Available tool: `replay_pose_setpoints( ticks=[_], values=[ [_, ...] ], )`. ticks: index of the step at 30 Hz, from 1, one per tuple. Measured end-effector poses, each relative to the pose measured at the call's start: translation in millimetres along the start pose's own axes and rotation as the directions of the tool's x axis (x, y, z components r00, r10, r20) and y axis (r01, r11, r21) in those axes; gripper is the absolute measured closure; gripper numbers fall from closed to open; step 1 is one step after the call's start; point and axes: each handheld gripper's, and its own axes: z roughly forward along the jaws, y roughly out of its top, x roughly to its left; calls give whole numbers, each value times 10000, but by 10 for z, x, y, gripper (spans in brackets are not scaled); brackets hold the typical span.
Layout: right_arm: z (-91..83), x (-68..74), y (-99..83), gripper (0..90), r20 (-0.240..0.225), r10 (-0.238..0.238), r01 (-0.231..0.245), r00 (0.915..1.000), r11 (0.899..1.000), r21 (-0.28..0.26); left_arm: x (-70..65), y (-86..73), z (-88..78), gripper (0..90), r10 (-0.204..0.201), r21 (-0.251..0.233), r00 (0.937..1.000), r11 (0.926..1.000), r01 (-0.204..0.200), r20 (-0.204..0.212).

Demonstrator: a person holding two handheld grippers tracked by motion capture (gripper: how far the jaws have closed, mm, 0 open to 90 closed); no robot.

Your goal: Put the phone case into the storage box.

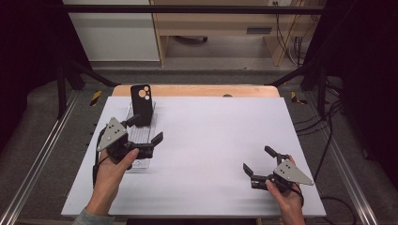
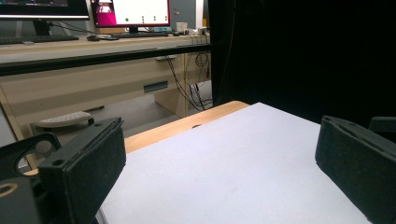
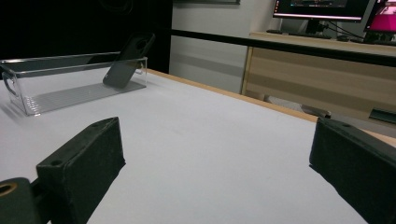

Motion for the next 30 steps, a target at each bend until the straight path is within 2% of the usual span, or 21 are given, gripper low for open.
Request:
replay_pose_setpoints(
  ticks=[15,30],
  values=[
    [0,3,1,33,0,-25,25,10000,10000,5,32,-19,-117,13,-50,-134,9998,9999,47,-185],
    [2,5,1,33,-20,-19,19,10000,10000,13,56,-43,-217,13,112,-147,9995,9998,-116,-281]
  ],
)
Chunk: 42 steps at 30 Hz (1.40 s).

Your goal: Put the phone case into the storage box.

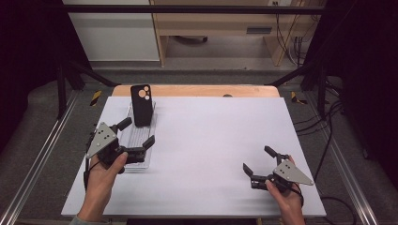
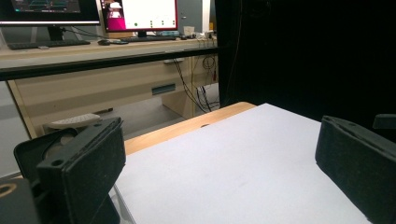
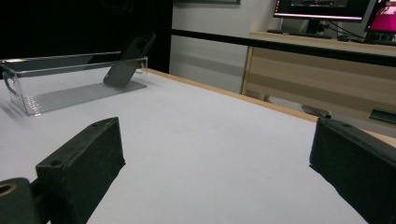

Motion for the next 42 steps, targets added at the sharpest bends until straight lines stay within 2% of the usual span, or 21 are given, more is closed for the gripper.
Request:
replay_pose_setpoints(
  ticks=[17,29,42],
  values=[
    [1,2,1,33,-2,-11,11,10000,10000,7,86,-49,-140,12,19,-175,9996,9998,-24,-291],
    [2,3,-1,33,-6,-14,14,10000,10000,23,202,-191,-213,12,-73,-244,9988,9997,62,-481],
    [3,5,-1,33,-2,-20,20,10000,10000,31,224,-339,-330,11,157,-471,9970,9987,-194,-757]
  ],
)
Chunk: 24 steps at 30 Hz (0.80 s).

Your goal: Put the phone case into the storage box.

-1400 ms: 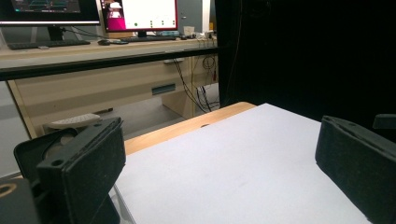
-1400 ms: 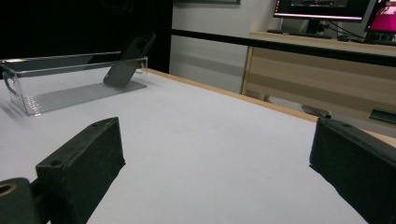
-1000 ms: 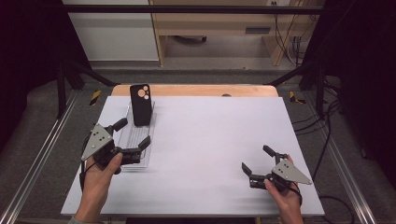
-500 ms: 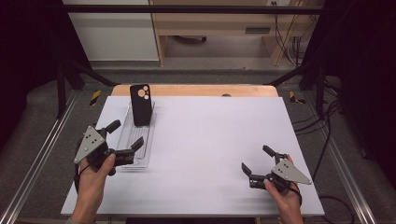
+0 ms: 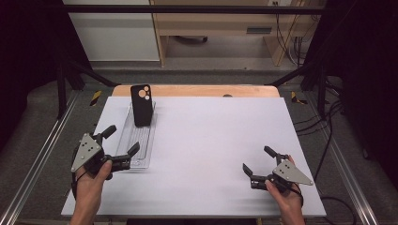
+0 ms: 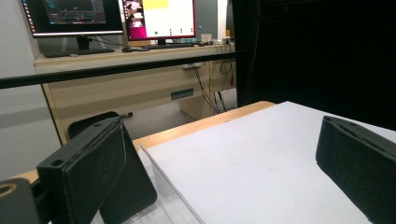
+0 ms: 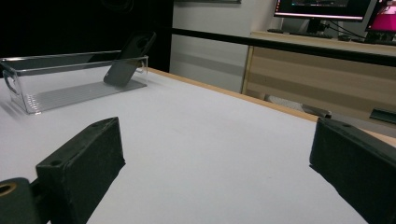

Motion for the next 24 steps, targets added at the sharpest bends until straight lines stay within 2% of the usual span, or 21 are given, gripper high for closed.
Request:
replay_pose_setpoints(
  ticks=[4,14,24],
  values=[
    [0,-4,1,33,-1,7,-7,10000,10000,-1,20,-51,-40,11,-100,-59,9999,9999,99,-76],
    [-11,-15,3,33,71,37,-37,10000,10000,-28,21,-224,-116,11,-150,204,9999,9997,151,-71],
    [-7,-13,1,33,52,14,-14,10000,10000,-17,-4,-342,-177,10,-154,262,9998,9995,151,106]
  ],
)
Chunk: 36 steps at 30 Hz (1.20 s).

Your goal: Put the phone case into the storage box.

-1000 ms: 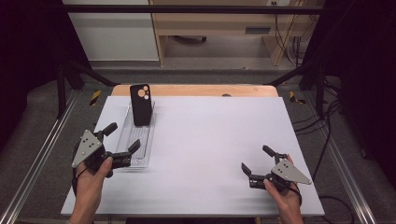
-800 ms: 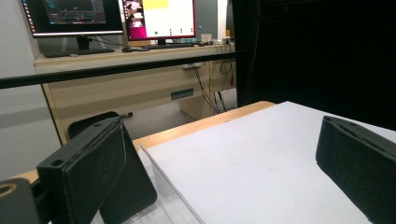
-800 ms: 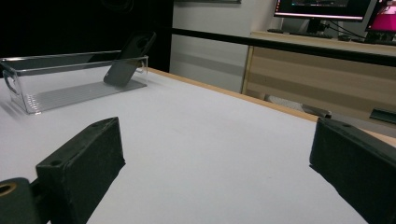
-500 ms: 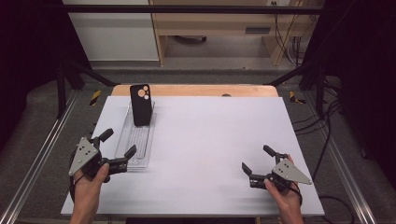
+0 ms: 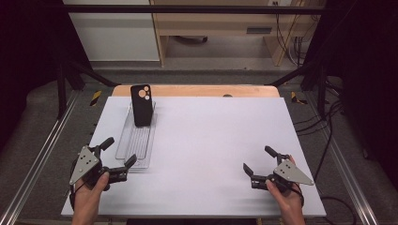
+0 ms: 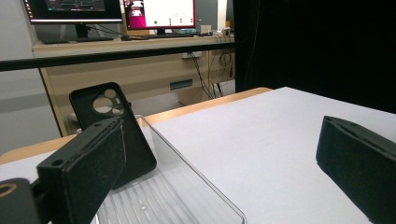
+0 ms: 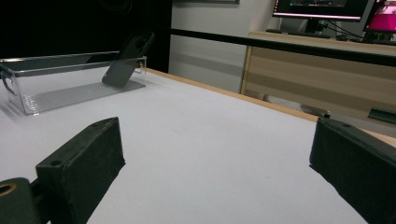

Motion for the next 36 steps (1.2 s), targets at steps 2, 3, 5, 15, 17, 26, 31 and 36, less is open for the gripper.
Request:
replay_pose_setpoints(
  ticks=[2,3,5,15,17,26,31,36],
  values=[
    [0,-1,-2,33,7,9,-9,10000,10000,13,0,-8,-4,10,-57,-5,10000,10000,57,2],
    [0,-2,-2,33,6,6,-6,10000,10000,13,2,-9,-7,11,-72,-11,10000,10000,72,-5],
    [0,-4,-1,33,1,-2,2,10000,10000,-1,2,-12,-15,11,-31,-38,10000,10000,31,-6],
    [-5,-7,0,33,12,12,-12,10000,10000,5,31,-84,-46,9,-47,34,10000,10000,48,-30],
    [-2,-6,0,33,10,1,-1,10000,10000,8,35,-94,-49,9,-58,43,10000,10000,58,-17],
    [-7,-11,0,33,25,8,-8,10000,10000,21,59,-144,-67,9,-15,63,10000,10000,15,-14],
    [-7,-11,1,33,33,4,-4,10000,10000,19,78,-168,-74,9,102,-31,9999,9999,-102,70],
    [-8,-15,-1,33,43,-5,5,10000,10000,24,93,-196,-92,9,161,-97,9998,9998,-160,68]
  ],
)
